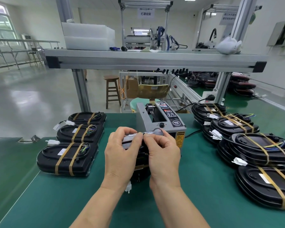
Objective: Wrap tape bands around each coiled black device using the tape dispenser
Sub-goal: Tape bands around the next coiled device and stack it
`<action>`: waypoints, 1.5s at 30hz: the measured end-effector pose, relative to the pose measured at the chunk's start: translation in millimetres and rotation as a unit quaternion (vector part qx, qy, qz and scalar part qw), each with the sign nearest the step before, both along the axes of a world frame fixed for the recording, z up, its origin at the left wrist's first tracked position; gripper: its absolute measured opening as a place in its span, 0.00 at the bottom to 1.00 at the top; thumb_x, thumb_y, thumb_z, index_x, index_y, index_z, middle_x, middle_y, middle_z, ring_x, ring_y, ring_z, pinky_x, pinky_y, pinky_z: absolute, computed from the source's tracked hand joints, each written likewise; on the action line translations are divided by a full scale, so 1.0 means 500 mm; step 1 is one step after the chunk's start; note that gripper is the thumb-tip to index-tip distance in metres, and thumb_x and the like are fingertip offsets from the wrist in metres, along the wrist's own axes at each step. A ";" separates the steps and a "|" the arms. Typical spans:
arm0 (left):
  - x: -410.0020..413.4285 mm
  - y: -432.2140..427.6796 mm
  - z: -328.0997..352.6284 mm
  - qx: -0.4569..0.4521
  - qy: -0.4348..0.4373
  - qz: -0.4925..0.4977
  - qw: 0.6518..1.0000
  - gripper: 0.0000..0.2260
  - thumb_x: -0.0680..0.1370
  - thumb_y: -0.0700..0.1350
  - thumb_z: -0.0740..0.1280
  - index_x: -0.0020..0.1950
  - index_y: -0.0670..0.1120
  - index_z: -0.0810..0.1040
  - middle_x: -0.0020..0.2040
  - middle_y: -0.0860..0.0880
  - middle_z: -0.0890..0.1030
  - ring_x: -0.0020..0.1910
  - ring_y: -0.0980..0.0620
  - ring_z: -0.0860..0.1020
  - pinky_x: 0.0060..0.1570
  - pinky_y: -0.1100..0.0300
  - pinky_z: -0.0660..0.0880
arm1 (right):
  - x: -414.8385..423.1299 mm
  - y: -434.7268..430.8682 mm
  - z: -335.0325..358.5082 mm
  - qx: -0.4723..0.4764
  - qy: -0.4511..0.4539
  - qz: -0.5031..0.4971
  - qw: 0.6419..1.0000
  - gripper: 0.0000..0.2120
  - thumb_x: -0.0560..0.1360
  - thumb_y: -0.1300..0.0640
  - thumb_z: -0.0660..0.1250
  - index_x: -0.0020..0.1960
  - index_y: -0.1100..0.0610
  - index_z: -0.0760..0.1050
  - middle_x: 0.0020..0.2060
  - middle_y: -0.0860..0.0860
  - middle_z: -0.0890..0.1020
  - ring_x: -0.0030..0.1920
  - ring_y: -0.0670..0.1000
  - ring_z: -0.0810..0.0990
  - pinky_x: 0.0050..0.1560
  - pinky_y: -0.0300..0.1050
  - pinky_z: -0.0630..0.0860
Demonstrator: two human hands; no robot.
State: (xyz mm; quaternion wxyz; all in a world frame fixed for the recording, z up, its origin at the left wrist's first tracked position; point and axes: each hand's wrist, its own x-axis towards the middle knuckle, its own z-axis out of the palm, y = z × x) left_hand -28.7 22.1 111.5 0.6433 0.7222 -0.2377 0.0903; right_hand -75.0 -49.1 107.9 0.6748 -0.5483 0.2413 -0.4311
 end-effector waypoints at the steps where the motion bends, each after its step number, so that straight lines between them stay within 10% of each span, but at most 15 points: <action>1: 0.000 -0.001 -0.001 0.001 -0.002 0.009 1.000 0.04 0.75 0.48 0.71 0.43 0.54 0.78 0.46 0.51 0.79 0.49 0.53 0.78 0.53 0.52 0.75 | 0.002 -0.001 -0.003 -0.002 0.004 -0.004 1.000 0.08 0.70 0.61 0.75 0.33 0.53 0.84 0.62 0.41 0.76 0.66 0.38 0.70 0.70 0.52 0.70; 8: 0.001 -0.009 -0.002 -0.010 0.000 0.026 1.000 0.05 0.73 0.45 0.73 0.41 0.54 0.78 0.45 0.51 0.79 0.47 0.52 0.78 0.51 0.51 0.76 | 0.000 -0.003 -0.019 -0.052 0.026 -0.061 0.996 0.04 0.71 0.57 0.75 0.39 0.52 0.81 0.55 0.40 0.75 0.60 0.37 0.74 0.66 0.48 0.72; 17: 0.001 -0.009 -0.006 -0.033 0.016 -0.002 0.999 0.02 0.73 0.50 0.66 0.41 0.56 0.78 0.45 0.52 0.78 0.45 0.59 0.76 0.47 0.61 0.71 | 0.015 -0.016 -0.012 -0.077 0.041 -0.075 0.993 0.24 0.66 0.52 0.80 0.50 0.44 0.66 0.52 0.43 0.74 0.54 0.41 0.74 0.53 0.31 0.71; 26: 0.034 0.010 -0.022 -0.114 0.083 0.003 0.990 0.03 0.73 0.49 0.67 0.40 0.55 0.80 0.42 0.53 0.80 0.46 0.51 0.77 0.50 0.52 0.74 | -0.008 -0.067 -0.034 0.019 -0.055 0.087 0.995 0.05 0.81 0.52 0.64 0.52 0.50 0.79 0.46 0.43 0.85 0.47 0.40 0.82 0.43 0.30 0.75; 30: 0.041 0.016 -0.036 -0.211 0.181 -0.032 0.960 0.03 0.76 0.44 0.71 0.43 0.49 0.79 0.40 0.52 0.81 0.41 0.53 0.78 0.41 0.61 0.75 | -0.041 -0.092 -0.078 -0.084 0.007 0.237 0.968 0.23 0.71 0.37 0.67 0.63 0.46 0.77 0.59 0.41 0.82 0.62 0.39 0.78 0.56 0.31 0.73; 40: 0.062 0.042 -0.064 -0.220 0.320 -0.126 0.913 0.07 0.68 0.45 0.72 0.42 0.46 0.76 0.39 0.46 0.81 0.35 0.51 0.79 0.39 0.54 0.73 | -0.054 -0.116 -0.103 -0.281 0.150 0.211 0.924 0.32 0.69 0.51 0.75 0.71 0.38 0.70 0.58 0.40 0.78 0.63 0.42 0.75 0.67 0.43 0.71; 45: 0.066 0.068 -0.081 -0.115 0.232 -0.145 0.955 0.10 0.73 0.50 0.69 0.54 0.53 0.82 0.54 0.54 0.84 0.55 0.56 0.79 0.54 0.56 0.70 | -0.049 -0.133 -0.085 -0.385 0.235 0.146 0.881 0.37 0.63 0.45 0.76 0.68 0.34 0.64 0.56 0.35 0.75 0.59 0.39 0.74 0.63 0.41 0.71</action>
